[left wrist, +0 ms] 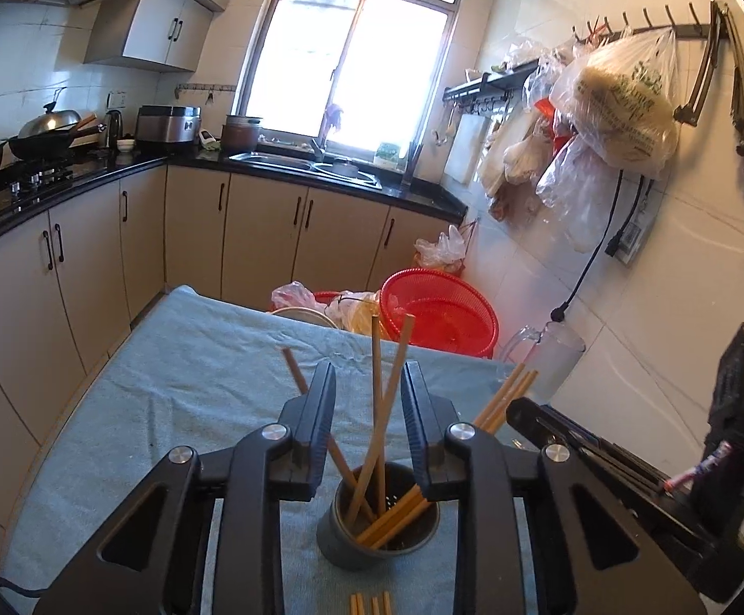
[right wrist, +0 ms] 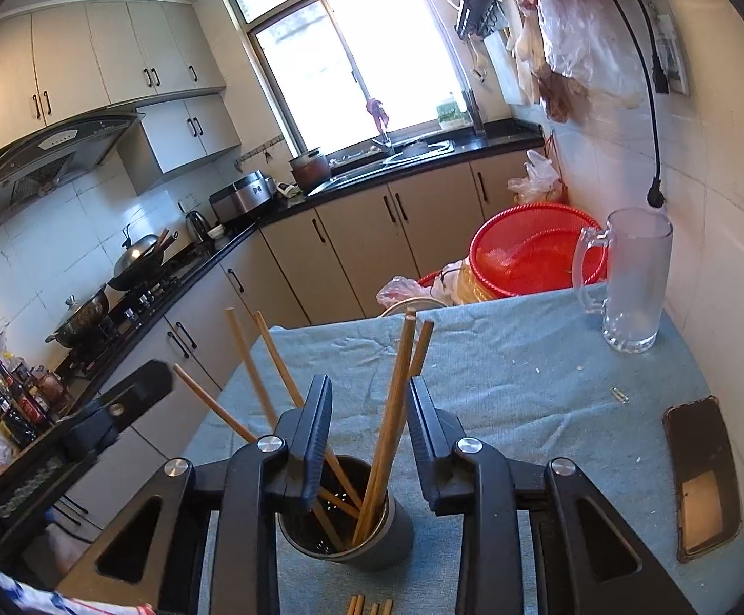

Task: Organize utensils
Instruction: 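Lower both chopsticks into the black holder cup and open both grippers, then withdraw both grippers from the holder back over the loose chopsticks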

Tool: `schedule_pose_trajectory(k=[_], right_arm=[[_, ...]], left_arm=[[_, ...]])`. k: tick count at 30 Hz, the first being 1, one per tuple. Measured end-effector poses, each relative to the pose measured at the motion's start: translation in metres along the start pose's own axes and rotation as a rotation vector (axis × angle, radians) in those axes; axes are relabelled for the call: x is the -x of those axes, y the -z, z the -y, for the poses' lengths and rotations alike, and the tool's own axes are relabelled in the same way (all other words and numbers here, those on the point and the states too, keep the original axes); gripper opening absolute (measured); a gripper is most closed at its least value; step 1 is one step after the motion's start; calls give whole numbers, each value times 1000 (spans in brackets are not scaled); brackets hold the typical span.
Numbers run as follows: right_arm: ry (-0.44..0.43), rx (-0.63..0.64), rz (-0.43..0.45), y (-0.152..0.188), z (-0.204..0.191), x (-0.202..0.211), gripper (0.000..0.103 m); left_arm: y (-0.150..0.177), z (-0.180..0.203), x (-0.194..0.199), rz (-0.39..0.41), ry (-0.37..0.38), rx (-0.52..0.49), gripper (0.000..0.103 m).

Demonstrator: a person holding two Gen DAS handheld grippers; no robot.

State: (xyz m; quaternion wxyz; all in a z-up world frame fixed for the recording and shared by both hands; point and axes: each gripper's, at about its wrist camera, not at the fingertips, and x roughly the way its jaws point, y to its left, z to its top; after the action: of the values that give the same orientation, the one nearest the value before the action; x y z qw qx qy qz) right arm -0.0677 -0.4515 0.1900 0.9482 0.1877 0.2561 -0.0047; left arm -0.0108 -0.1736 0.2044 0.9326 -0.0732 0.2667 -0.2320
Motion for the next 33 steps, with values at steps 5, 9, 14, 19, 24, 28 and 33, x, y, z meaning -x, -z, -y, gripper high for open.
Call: schedule_pose_trajectory(k=[5,9,14,19,24,28,33], right_arm=[[1,14,26,-2,-7,22,32],[14,31,49,5,-12,47,43],[27,55,10,33,-15,66,47],[44,53,-118,90,-6,66,49],[15,60,-259,143,-5,55,48],[10,102,-363,181,-14,39,32],[32,145,-401,202,-19,28,27]], left_arm=[[2,-13,43,36,-19,23,32],[13,-28,80,66,-57,40,45],[45,-45,103,9,-153,29,54],[85,-68,108,-76,-207,59,54],[122,-83,107,-159,-243,74,54],[140,-88,104,-206,-239,82,54],[150,-85,100,-232,-231,57,54]])
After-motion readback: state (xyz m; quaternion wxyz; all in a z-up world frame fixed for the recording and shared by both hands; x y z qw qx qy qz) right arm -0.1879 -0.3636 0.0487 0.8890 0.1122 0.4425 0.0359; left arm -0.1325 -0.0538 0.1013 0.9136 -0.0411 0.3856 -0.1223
